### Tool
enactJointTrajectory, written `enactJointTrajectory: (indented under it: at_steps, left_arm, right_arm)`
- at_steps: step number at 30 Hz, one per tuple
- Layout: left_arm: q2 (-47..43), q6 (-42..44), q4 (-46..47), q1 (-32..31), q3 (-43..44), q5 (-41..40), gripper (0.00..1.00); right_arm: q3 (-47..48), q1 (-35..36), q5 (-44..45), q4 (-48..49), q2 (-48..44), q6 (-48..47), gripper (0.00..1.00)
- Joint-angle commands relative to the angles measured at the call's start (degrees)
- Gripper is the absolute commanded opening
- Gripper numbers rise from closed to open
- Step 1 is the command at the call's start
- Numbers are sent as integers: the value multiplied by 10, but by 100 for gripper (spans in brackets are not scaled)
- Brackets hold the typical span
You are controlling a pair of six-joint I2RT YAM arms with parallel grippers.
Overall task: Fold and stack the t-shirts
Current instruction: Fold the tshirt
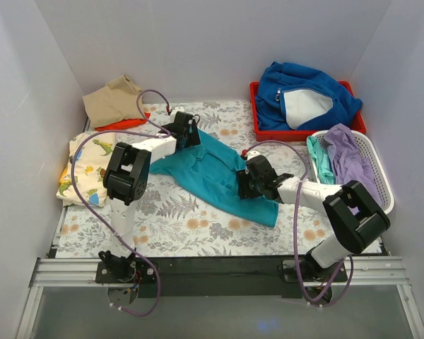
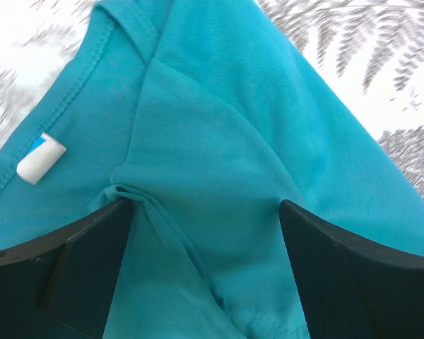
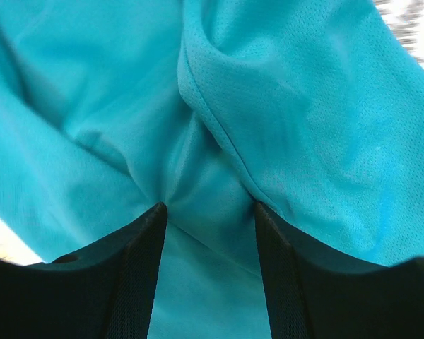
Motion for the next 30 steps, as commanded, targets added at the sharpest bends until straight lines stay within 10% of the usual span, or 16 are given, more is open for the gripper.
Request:
enactJointTrajectory:
  at_steps: [1,16,30]
  left_arm:
    - [31,56,-51,2,76,45,84]
    - [212,140,-141,1,408,203,84]
    - [20,163,-96,1,334,261,84]
  right_arm:
    - [-19,43,-63,-97,21,43,58]
    - [140,242,-127,-158,99,54,58]
    - [240,215,111,-203,-40,-60,64]
